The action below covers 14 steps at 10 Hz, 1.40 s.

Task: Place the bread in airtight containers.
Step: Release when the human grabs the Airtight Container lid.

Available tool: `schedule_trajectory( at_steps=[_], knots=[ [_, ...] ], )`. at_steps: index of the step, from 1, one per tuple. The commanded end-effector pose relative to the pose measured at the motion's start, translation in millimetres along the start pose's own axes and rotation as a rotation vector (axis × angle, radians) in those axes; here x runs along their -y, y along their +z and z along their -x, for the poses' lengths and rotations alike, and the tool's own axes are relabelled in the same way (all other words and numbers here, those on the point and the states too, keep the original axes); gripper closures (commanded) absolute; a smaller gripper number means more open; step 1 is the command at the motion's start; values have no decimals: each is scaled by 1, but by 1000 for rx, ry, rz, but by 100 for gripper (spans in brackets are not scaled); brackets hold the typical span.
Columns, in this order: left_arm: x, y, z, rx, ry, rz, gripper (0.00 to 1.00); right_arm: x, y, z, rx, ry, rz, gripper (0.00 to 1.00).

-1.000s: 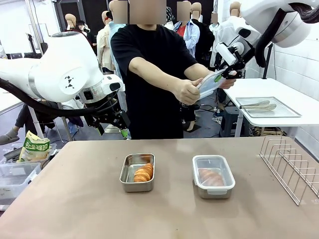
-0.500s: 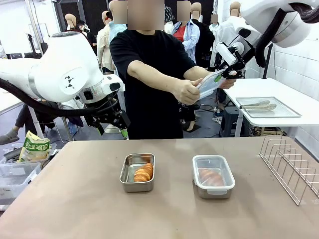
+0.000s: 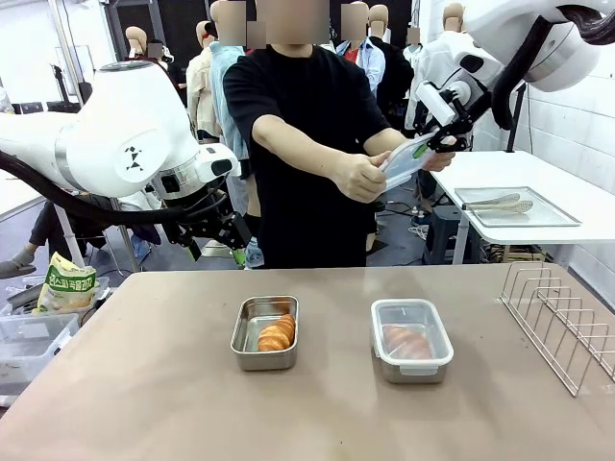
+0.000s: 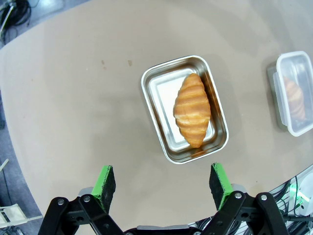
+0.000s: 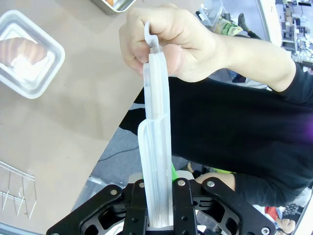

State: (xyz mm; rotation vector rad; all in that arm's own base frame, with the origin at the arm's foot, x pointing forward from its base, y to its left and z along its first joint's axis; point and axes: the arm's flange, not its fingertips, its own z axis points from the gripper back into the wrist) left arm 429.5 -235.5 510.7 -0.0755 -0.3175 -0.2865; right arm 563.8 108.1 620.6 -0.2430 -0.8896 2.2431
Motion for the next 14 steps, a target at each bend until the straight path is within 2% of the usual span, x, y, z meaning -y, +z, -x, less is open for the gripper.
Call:
schedule_trajectory(
  at_steps=[1,2,3,5,8,9,14],
  knots=[
    [-1,1,0,1,9,1,0,-1,1,0,5,-2,2,100],
    [-1,1,0,1,9,1,0,-1,1,0,5,-2,2,100],
    [-1,1,0,1,9,1,0,0,0,0,0,0,0,95],
    [-1,1,0,1,9,1,0,16,11,-8,-10,49,26,59],
    [-1,1,0,1,9,1,0,14,3,-6,-2,53,-36,3],
    [-1,1,0,1,9,1,0,11,-3,-5,-6,57,-69,0],
    [-1,1,0,1,9,1,0,18,-18,-5,27,74,-135,0]
  ],
)
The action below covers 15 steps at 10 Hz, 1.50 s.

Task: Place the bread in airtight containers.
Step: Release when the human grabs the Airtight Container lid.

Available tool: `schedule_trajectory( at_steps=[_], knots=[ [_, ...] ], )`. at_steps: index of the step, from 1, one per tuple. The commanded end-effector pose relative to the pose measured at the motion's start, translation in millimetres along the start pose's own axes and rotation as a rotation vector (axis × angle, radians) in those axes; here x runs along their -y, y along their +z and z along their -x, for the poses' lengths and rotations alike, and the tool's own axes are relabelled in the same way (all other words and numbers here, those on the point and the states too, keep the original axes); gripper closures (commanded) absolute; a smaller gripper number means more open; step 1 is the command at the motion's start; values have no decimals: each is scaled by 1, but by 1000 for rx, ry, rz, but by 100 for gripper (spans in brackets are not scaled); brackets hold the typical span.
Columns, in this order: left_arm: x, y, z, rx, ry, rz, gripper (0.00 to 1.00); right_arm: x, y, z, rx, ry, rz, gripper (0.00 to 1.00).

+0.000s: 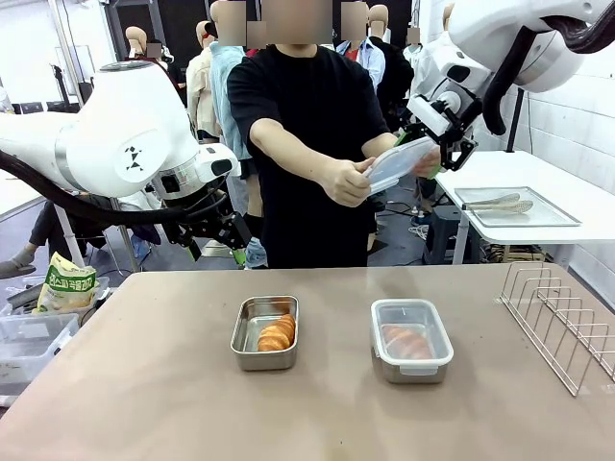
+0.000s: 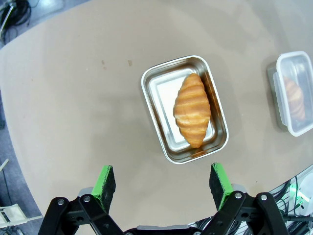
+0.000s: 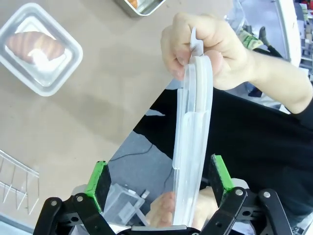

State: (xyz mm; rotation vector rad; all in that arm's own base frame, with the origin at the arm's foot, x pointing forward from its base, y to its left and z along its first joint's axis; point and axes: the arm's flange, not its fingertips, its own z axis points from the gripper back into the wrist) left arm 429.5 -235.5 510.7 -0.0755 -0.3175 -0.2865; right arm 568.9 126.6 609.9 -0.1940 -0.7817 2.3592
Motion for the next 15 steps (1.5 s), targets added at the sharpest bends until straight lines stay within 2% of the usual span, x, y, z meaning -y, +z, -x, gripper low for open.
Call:
schedule_trajectory(
  at_steps=[1,2,15],
  knots=[
    [-1,1,0,1,9,1,0,26,-3,5,1,19,-61,0],
    [-1,1,0,1,9,1,0,0,0,0,0,0,0,0],
    [-1,1,0,1,9,1,0,0,0,0,0,0,0,0]
  ],
)
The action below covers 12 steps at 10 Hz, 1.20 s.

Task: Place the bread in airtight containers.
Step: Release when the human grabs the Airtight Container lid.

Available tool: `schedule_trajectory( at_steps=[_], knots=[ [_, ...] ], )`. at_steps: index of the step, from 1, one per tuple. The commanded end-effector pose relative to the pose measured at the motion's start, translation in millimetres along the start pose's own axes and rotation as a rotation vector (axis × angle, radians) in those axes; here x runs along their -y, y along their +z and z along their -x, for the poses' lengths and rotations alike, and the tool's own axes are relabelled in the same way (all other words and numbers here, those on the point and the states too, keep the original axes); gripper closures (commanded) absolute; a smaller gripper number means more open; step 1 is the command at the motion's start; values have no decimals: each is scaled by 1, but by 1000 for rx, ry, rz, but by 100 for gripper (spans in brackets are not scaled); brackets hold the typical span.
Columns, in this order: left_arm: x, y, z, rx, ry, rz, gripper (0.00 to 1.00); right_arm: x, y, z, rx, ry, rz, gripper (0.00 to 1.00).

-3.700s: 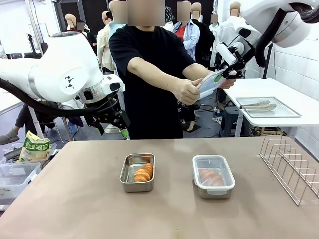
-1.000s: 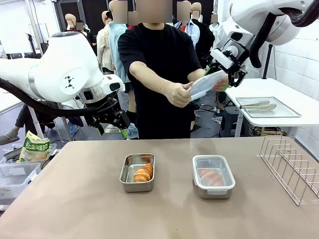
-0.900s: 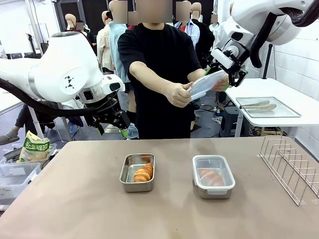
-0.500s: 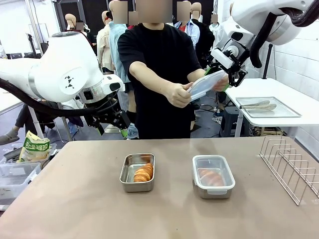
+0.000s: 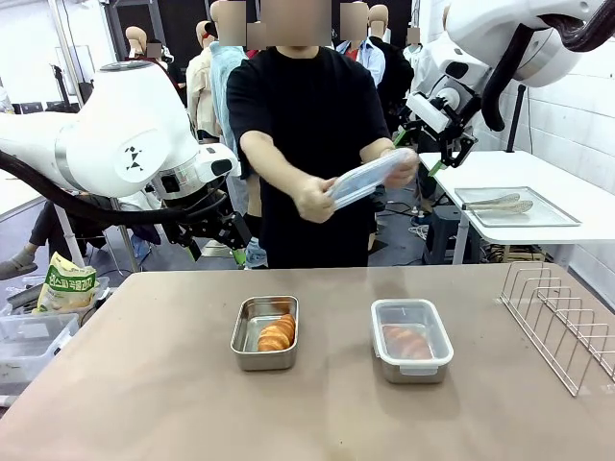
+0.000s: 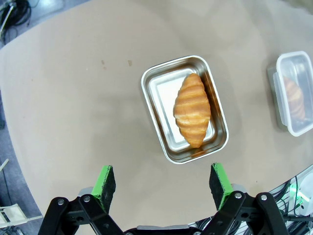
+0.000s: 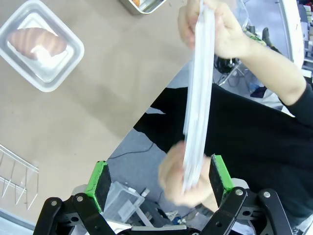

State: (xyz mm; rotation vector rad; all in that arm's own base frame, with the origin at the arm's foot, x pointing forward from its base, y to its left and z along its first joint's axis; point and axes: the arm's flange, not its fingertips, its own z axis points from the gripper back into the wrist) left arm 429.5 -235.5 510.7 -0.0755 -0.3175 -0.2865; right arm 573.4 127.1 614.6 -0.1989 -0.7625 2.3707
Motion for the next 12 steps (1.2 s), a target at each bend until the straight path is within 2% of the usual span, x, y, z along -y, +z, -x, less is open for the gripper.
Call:
schedule_trajectory(
  at_steps=[1,12],
  knots=[
    [-1,1,0,1,9,1,0,-5,-2,-3,6,-9,14,0],
    [-1,1,0,1,9,1,0,-5,-2,-3,6,-9,14,0]
  ],
)
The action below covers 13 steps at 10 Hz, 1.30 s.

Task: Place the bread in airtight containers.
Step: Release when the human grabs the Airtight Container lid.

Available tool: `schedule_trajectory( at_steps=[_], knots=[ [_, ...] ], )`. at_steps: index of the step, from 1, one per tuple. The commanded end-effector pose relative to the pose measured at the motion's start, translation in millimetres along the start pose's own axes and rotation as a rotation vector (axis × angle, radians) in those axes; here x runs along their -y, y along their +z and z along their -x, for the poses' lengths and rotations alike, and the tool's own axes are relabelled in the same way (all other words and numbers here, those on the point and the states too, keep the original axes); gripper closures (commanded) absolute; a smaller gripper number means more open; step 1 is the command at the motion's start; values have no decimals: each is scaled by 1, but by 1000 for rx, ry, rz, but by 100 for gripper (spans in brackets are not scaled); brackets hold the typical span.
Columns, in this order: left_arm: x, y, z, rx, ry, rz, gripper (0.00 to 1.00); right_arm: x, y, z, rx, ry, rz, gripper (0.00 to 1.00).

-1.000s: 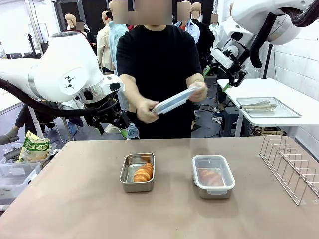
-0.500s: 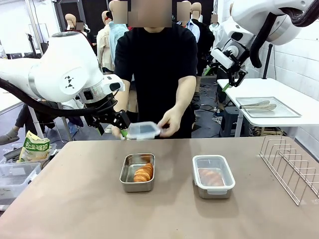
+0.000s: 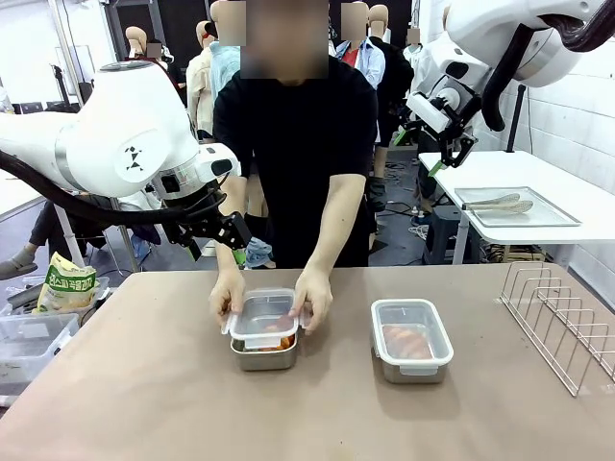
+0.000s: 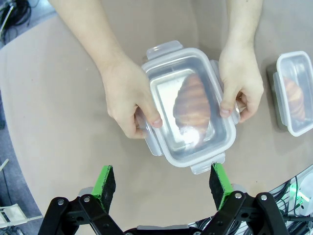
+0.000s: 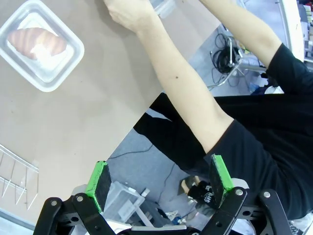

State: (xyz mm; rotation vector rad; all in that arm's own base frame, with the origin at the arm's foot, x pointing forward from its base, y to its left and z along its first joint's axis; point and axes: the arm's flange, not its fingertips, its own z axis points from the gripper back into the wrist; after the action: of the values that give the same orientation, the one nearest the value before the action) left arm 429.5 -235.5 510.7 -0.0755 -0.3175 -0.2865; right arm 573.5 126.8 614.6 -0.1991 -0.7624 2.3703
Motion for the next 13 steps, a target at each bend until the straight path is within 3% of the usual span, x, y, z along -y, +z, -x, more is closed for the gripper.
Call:
schedule_trajectory(
  at_steps=[1,13],
  knots=[
    [-1,1,0,1,9,1,0,-5,-2,-3,6,-8,14,0],
    [-1,1,0,1,9,1,0,-5,-2,-3,6,-8,14,0]
  ],
)
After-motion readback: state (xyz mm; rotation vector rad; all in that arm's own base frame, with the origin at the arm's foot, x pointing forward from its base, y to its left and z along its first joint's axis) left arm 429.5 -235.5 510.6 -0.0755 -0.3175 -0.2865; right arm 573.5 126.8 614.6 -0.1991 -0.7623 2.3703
